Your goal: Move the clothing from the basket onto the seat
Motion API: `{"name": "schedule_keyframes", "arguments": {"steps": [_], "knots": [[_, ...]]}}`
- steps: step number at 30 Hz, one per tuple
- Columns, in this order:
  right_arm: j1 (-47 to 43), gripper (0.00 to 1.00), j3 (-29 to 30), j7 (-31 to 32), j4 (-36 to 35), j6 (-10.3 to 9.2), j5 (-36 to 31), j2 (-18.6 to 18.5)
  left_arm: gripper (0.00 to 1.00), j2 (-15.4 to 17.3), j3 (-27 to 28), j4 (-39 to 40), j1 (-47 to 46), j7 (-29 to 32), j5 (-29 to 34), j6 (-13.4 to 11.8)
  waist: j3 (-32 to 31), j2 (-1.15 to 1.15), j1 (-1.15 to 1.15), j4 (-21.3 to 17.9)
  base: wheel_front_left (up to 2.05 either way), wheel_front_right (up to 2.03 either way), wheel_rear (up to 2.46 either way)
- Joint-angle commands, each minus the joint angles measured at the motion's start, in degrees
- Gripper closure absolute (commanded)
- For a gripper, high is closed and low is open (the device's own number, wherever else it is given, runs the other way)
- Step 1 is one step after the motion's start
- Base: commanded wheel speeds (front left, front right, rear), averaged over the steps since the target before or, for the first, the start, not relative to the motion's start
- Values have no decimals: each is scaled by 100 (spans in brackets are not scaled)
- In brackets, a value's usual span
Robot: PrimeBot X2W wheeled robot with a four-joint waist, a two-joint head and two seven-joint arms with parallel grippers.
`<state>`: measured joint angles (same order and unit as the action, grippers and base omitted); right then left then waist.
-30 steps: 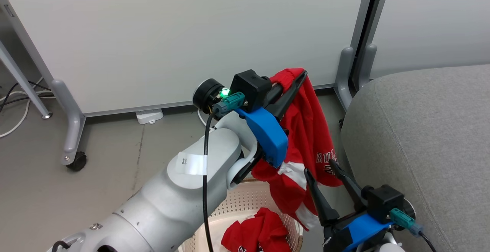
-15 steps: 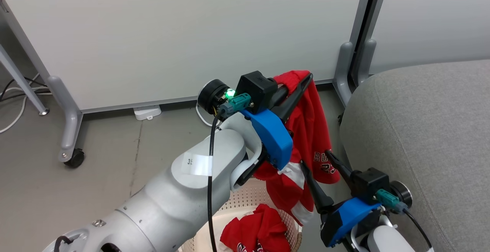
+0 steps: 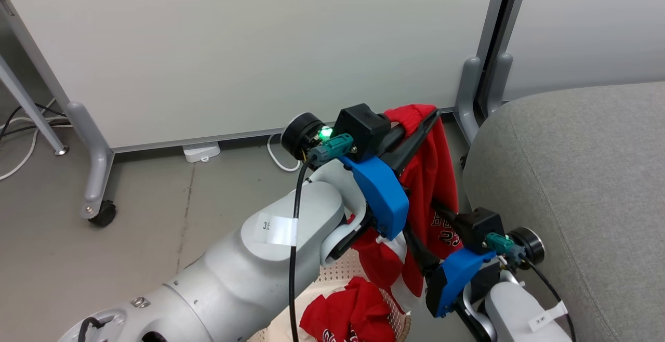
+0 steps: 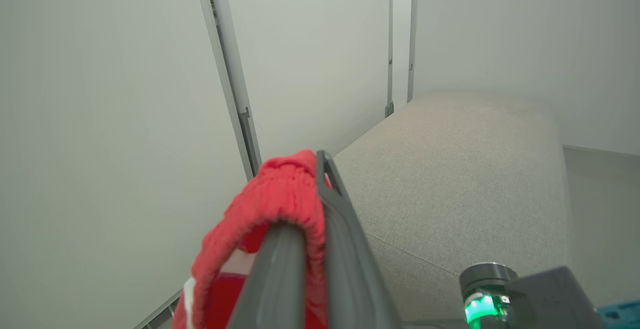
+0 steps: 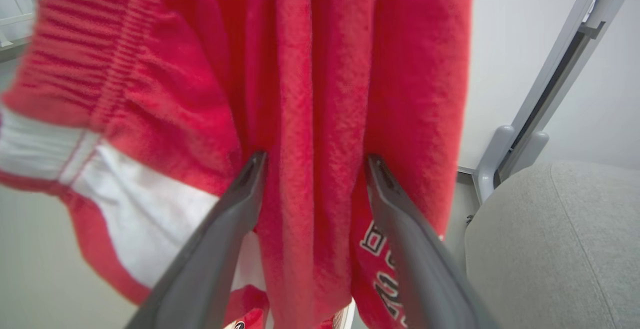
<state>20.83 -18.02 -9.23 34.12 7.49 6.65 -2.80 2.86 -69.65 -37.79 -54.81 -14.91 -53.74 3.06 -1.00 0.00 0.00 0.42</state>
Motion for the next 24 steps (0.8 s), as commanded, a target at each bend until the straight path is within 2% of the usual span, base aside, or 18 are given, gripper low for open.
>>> {"name": "schedule_keyframes", "arguments": {"steps": [1,18,19,20,22,24], "knots": [[210,0,-44,-60,157,1,65,-15,100,5,-48,20,-49,-34,-29,-18,1,0,0,3,0,0,0],[1055,0,-602,-361,1336,1,651,-15,100,5,-223,55,-132,-36,-143,-42,14,0,0,26,0,0,0],[1084,17,-638,-371,1381,1,714,-15,100,4,-225,51,-138,-36,-148,-47,19,0,0,25,0,0,0],[1113,55,-668,-395,1425,1,770,-15,100,5,-228,47,-143,-36,-154,-48,25,0,0,24,0,0,0],[1170,100,-722,-425,1501,1,841,-15,100,5,-232,42,-150,-37,-156,-62,38,0,0,22,0,0,0],[1201,100,-796,-450,1559,1,914,-15,100,5,-231,27,-144,-37,-161,-58,51,0,0,21,0,0,0]]}}
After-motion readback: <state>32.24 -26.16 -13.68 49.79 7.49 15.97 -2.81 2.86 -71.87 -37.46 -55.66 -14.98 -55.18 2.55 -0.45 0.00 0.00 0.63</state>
